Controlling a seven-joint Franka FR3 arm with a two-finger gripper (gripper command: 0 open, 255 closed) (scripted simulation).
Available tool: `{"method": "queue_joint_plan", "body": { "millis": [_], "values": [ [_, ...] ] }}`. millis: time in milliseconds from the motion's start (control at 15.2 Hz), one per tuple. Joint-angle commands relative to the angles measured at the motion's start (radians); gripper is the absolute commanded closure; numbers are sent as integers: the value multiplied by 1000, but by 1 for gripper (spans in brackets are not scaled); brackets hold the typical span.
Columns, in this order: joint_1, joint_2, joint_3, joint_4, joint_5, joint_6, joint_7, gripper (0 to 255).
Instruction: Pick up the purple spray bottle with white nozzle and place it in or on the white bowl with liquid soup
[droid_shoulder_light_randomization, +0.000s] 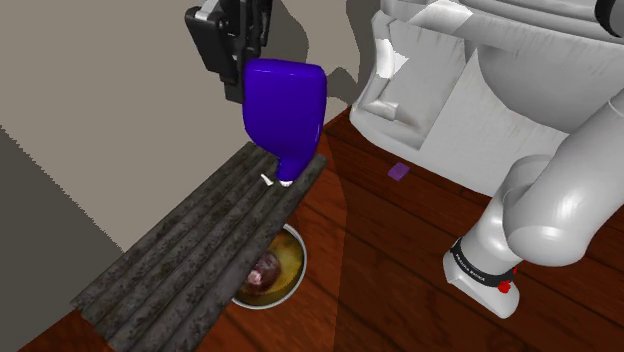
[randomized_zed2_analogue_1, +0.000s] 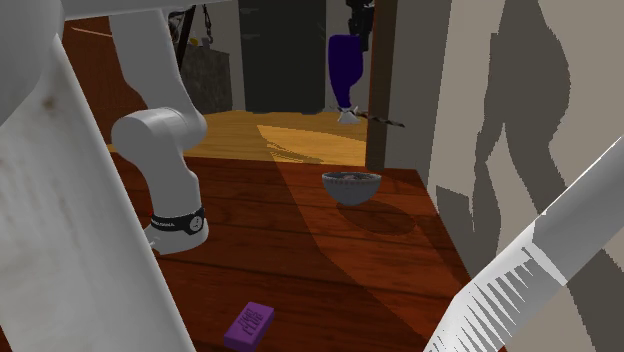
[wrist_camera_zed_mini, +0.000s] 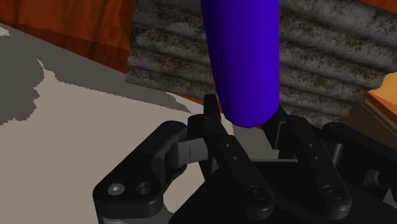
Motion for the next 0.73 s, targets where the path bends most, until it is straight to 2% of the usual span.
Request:
{"method": "queue_joint_plan", "body": {
  "millis": [0, 66, 660],
  "values": [
    [25, 71, 43, 80, -42, -21, 65, 255],
    [42, 110, 62, 127, -67, -37, 95, 255],
    [29, 39, 42, -73, -24, 105, 73, 255]
  ]
}}
